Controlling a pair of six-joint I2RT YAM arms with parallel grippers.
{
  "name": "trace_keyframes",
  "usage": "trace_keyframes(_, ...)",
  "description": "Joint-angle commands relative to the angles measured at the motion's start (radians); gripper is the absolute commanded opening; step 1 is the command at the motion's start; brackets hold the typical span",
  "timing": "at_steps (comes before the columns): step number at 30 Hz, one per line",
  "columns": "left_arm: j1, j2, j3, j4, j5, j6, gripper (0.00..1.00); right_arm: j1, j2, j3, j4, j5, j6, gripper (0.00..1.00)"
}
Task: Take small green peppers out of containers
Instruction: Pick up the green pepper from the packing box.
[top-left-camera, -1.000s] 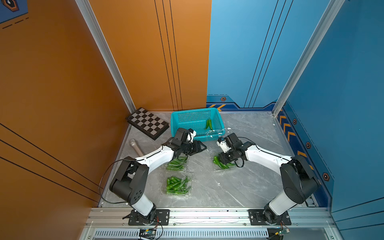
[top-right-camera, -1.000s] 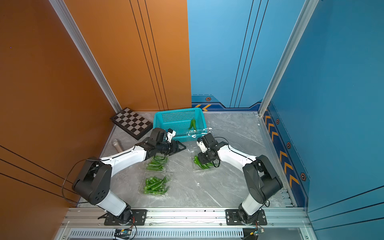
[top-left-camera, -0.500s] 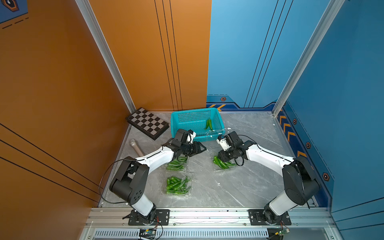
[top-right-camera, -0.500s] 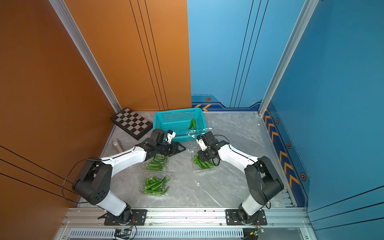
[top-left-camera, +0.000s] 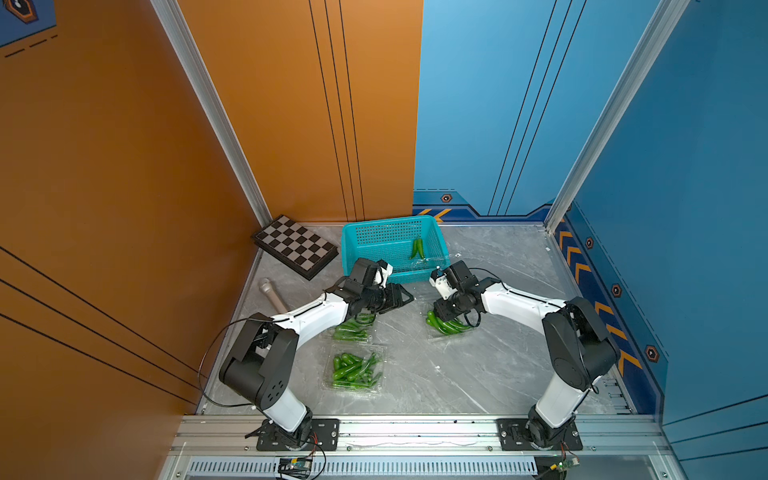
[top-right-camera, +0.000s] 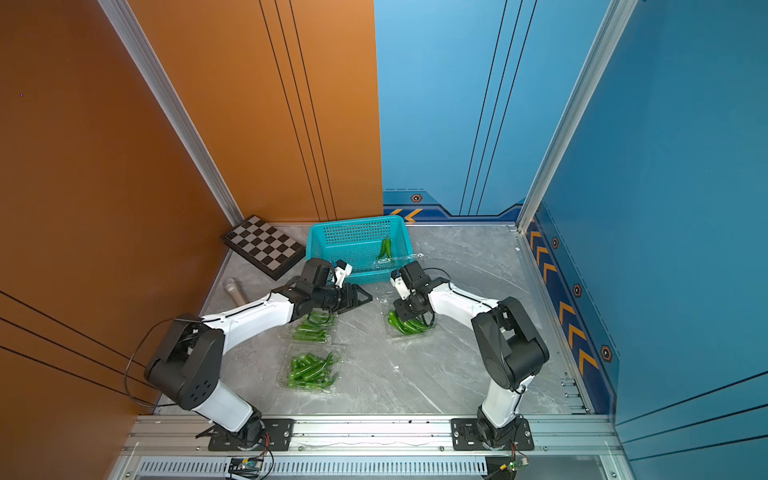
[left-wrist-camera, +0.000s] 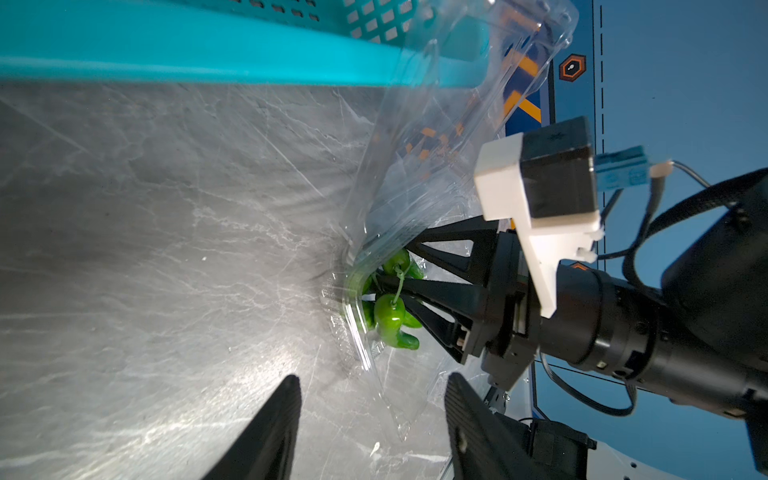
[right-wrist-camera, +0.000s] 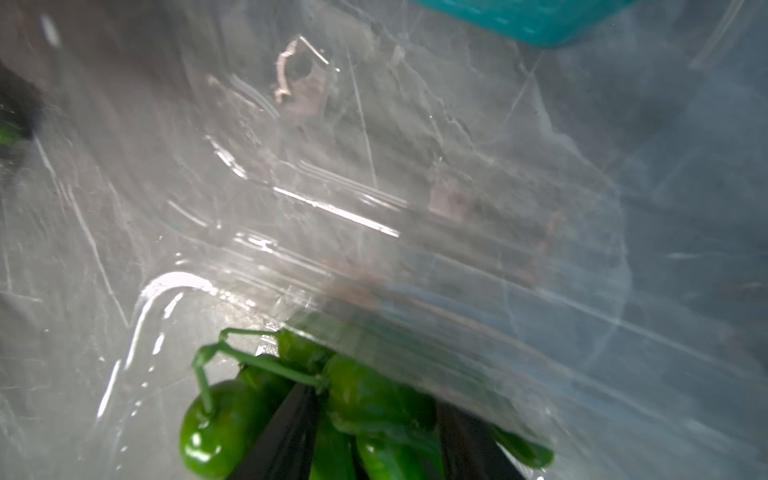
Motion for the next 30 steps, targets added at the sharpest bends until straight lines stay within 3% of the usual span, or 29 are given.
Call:
trace_keyframes(1,-0.005,-0.005,-0.001,0.0,-0.008,0.002,0.58,-0.004,0.013,0.015,0.016,0.027,-0.02,0.48)
trace_keyframes(5,-0.005,-0.002,0.002,-0.001,-0.006,0.002,0.58,-0.003,0.026,0.01,0.027,0.024,-0.014,0.4)
trace_keyframes(9,-0.003,-0.008,-0.003,0.0,-0.007,0.002,0.58,-0.004,0.027,-0.003,0.047,0.027,-0.009,0.22)
trace_keyframes(12,-0.004,-0.01,-0.006,0.001,-0.007,0.002,0.58,-0.004,0.012,-0.01,0.045,0.024,-0.009,0.16)
trace_keyframes(20,-0.004,-0.006,-0.005,0.0,-0.007,0.002,0.58,-0.007,-0.067,-0.043,0.032,0.021,-0.006,0.11)
trace_keyframes(30,-0.007,0.016,0.015,0.0,-0.004,0.002,0.57,-0.008,-0.269,-0.079,-0.033,0.019,0.003,0.09)
